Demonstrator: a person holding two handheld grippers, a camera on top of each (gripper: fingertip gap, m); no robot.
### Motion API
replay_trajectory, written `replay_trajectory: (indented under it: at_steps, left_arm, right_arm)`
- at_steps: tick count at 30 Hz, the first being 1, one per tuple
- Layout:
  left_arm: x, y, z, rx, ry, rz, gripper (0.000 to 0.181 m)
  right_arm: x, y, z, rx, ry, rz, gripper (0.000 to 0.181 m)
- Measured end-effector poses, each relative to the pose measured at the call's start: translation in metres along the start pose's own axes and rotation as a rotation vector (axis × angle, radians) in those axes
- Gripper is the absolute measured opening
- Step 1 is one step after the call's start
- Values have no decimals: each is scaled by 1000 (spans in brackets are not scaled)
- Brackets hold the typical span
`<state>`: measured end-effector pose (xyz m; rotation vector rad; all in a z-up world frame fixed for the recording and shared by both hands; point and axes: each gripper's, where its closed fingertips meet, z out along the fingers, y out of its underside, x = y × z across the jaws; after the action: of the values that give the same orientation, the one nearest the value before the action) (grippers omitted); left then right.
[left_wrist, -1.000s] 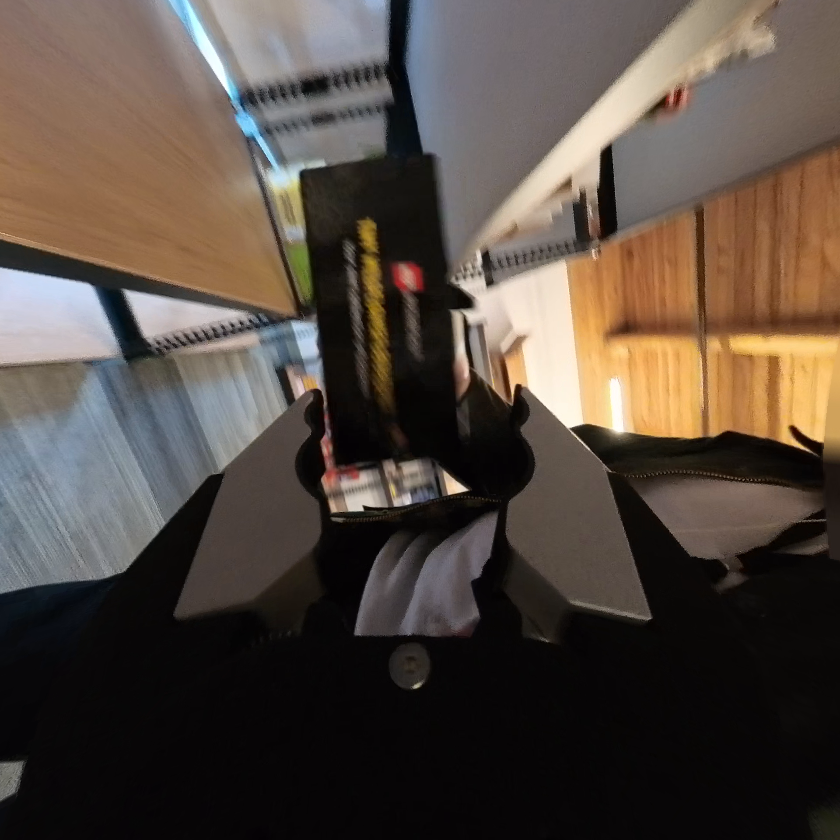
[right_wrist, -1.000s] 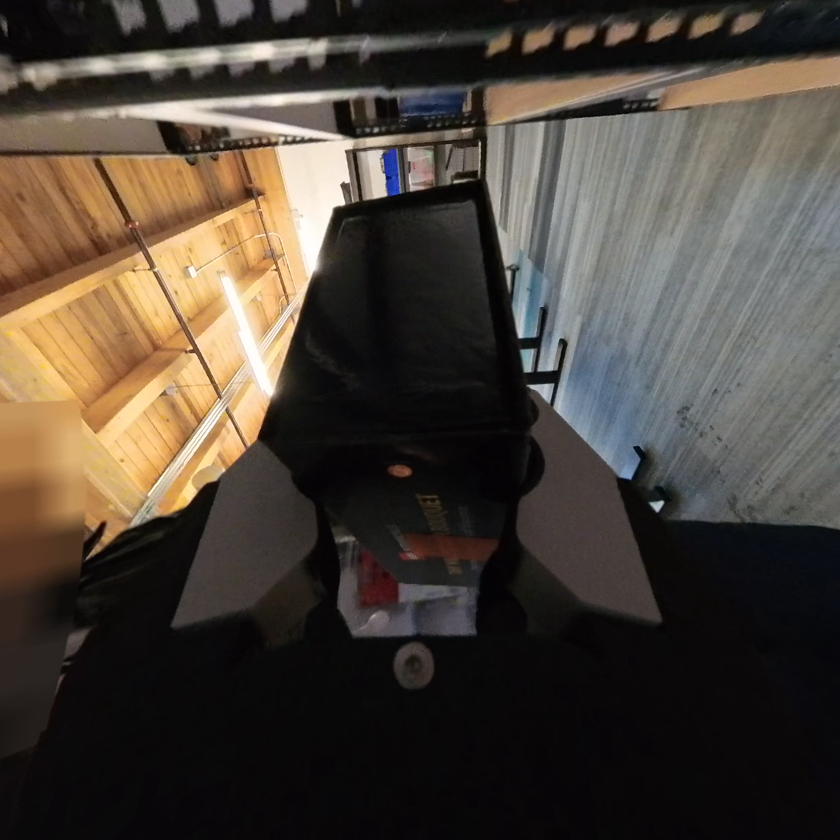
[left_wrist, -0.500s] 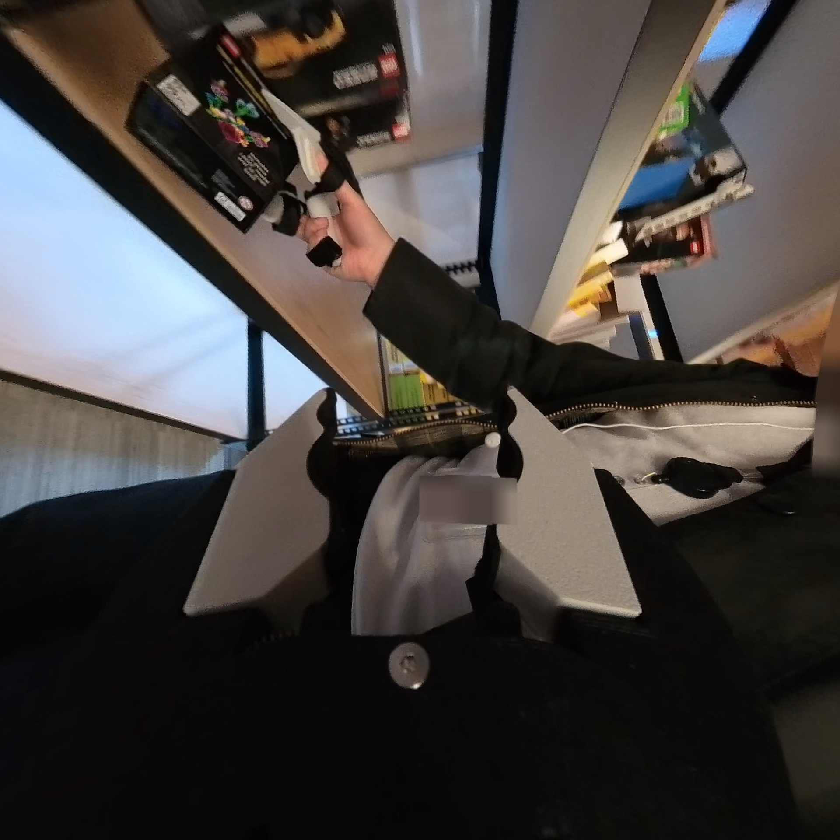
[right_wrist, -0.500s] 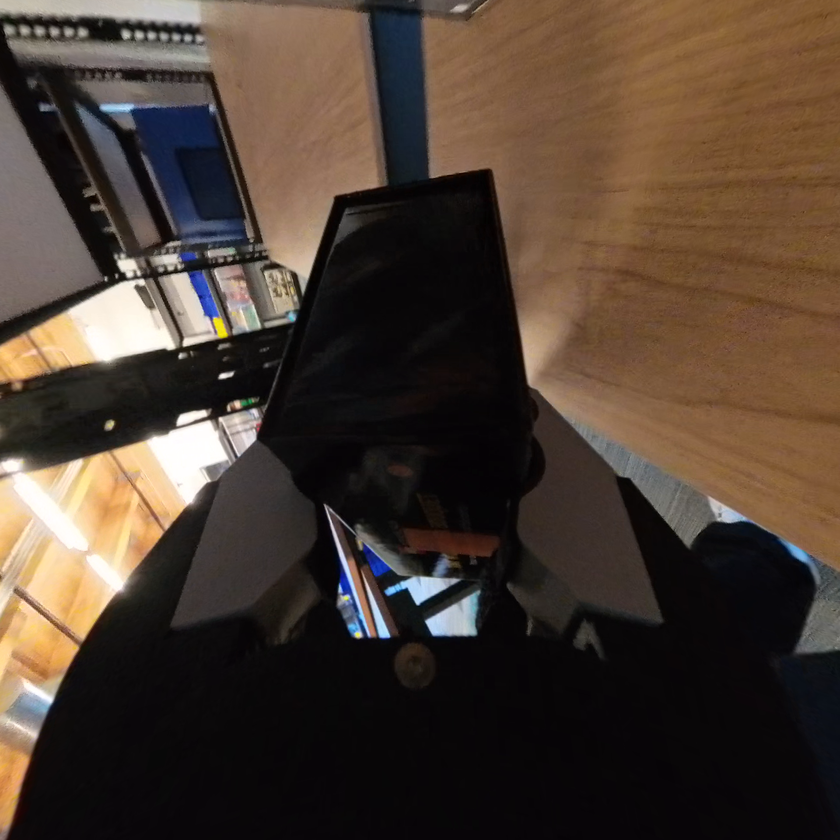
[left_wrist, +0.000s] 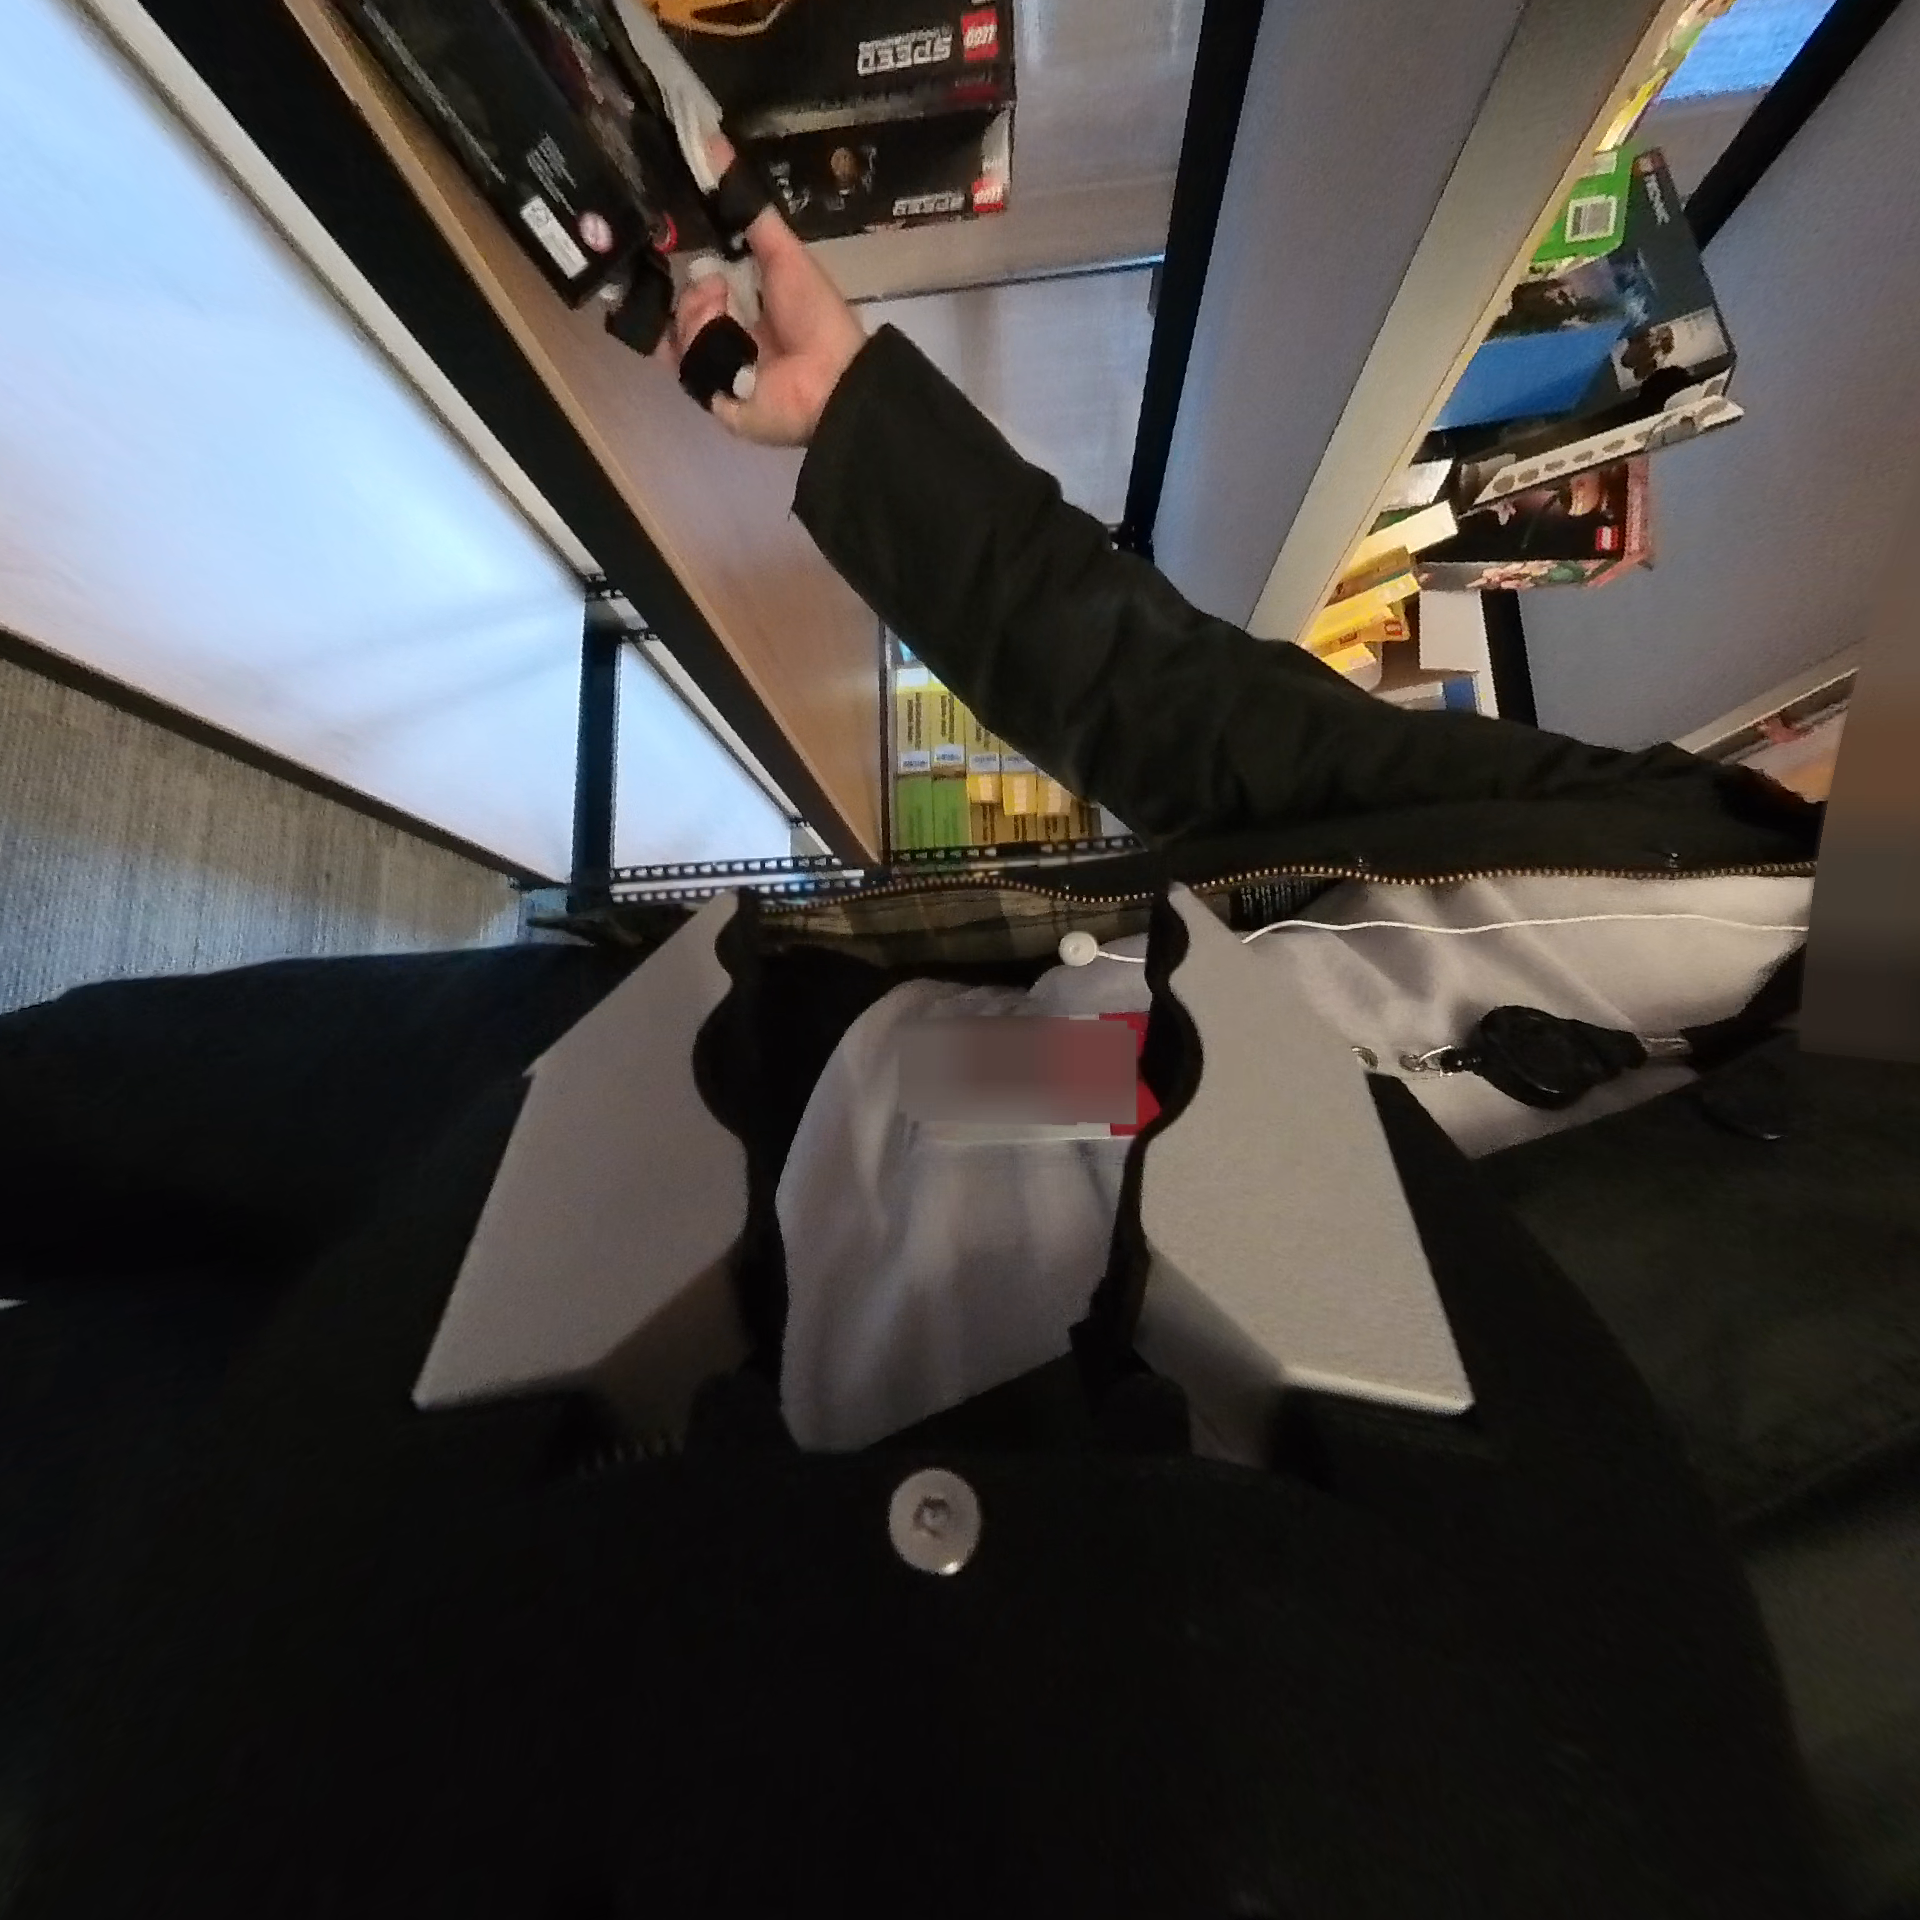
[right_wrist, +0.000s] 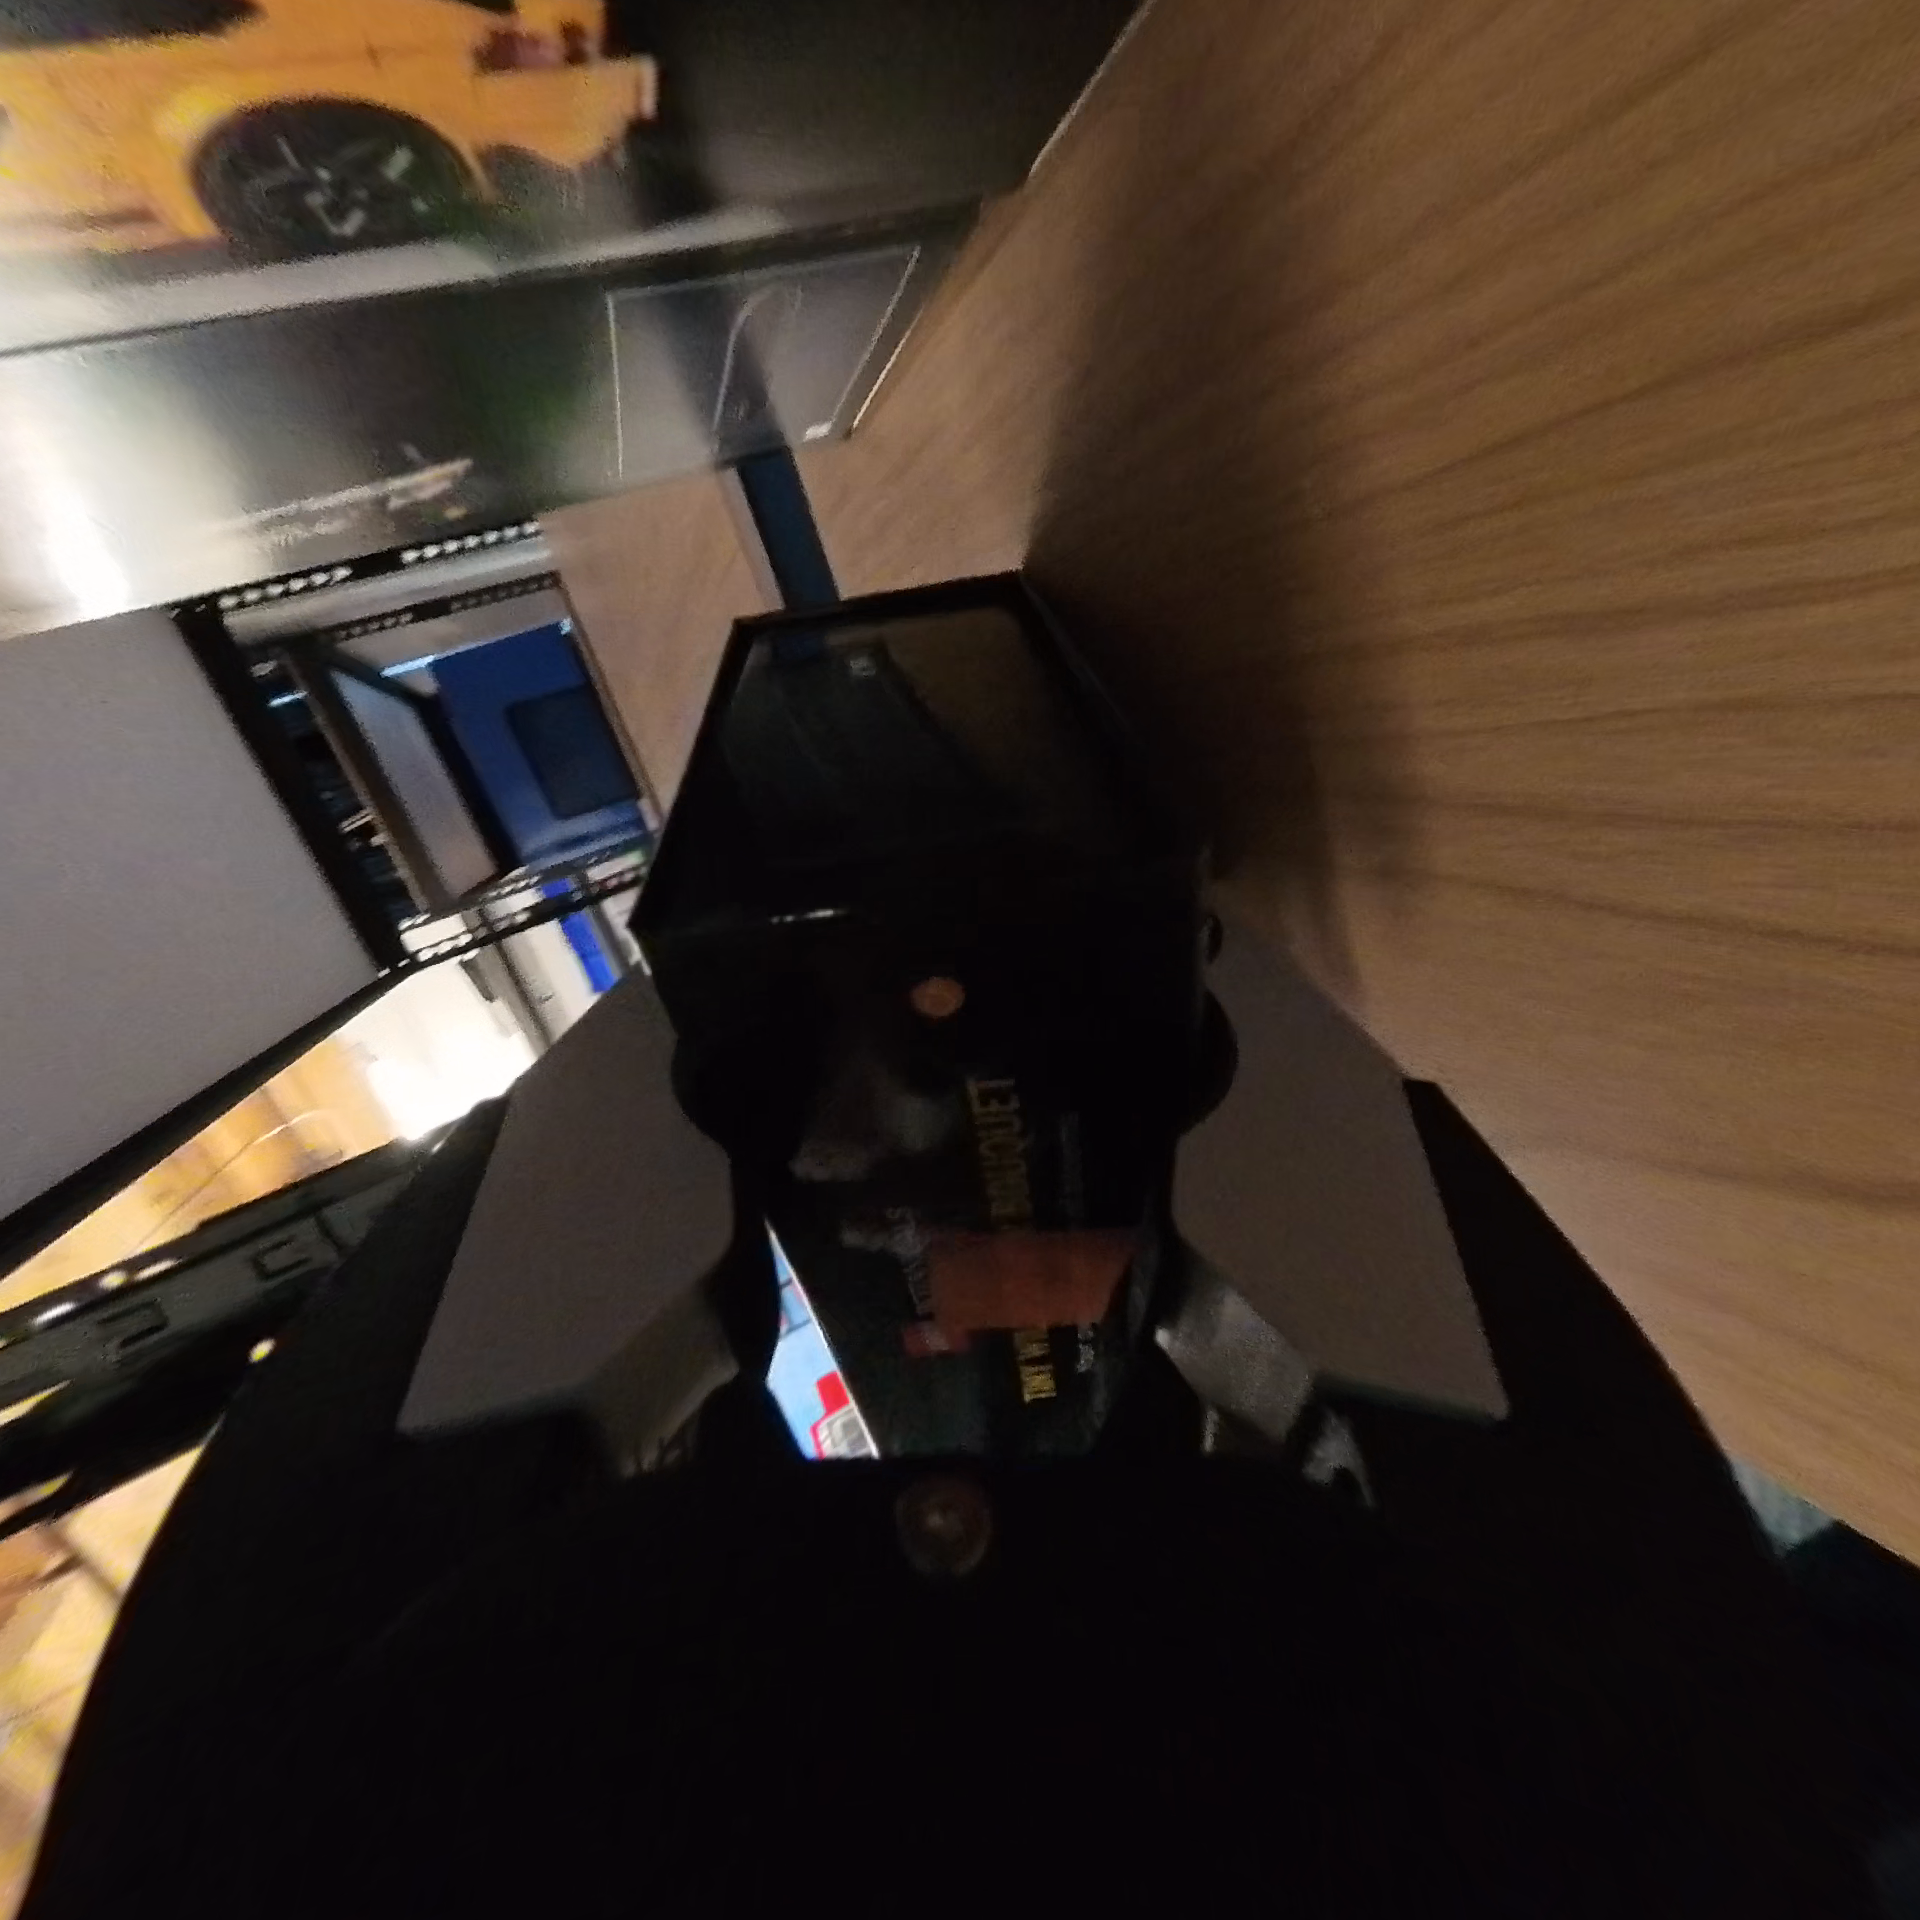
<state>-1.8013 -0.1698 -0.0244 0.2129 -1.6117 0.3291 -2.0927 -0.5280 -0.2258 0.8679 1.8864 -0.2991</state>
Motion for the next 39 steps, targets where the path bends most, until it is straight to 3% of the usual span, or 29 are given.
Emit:
replay_trajectory:
  at_steps: [5, 10, 12, 14, 19, 21, 24, 26, 28, 30, 32, 39]
  left_arm:
    - [-4, -4, -1, -52, 30, -26, 72]
    - [-1, -9, 5, -92, 63, -29, 71]
    - [-2, -8, 6, -115, 62, -30, 70]
    - [-1, -9, 6, -117, 68, -32, 70]
    - [-5, -13, -1, -103, 71, -57, 70]
    - [-7, -15, -3, -105, 72, -59, 70]
    - [-6, -23, -6, -92, 81, -49, 69]
    - [-6, -27, -9, -86, 86, -52, 69]
    - [-10, -26, -11, -99, 75, -63, 69]
    - [-15, -24, -13, -111, 61, -85, 69]
    - [-17, -24, -14, -115, 55, -102, 68]
    - [-12, -21, -9, -126, 76, -92, 68]
  right_arm:
    - [9, -18, -14, 152, 120, -53, 84]
    - [10, -23, -15, 152, 190, -128, 88]
    - [6, -25, -13, 126, 220, -208, 98]
    - [1, -29, -14, 126, 262, -321, 108]
    - [0, -39, -32, 150, 438, -609, 113]
    - [-8, -33, -38, 139, 391, -702, 117]
    - [-22, -10, -55, 154, 241, -1022, 117]
    - [-4, 9, -64, 114, 257, -1241, 124]
    - [27, 24, -66, 11, 315, -1328, 121]
    - [42, 23, -66, -5, 370, -1341, 95]
    - [35, 17, -62, 54, 375, -1355, 77]
    - [27, 13, -31, -74, 461, -1472, 74]
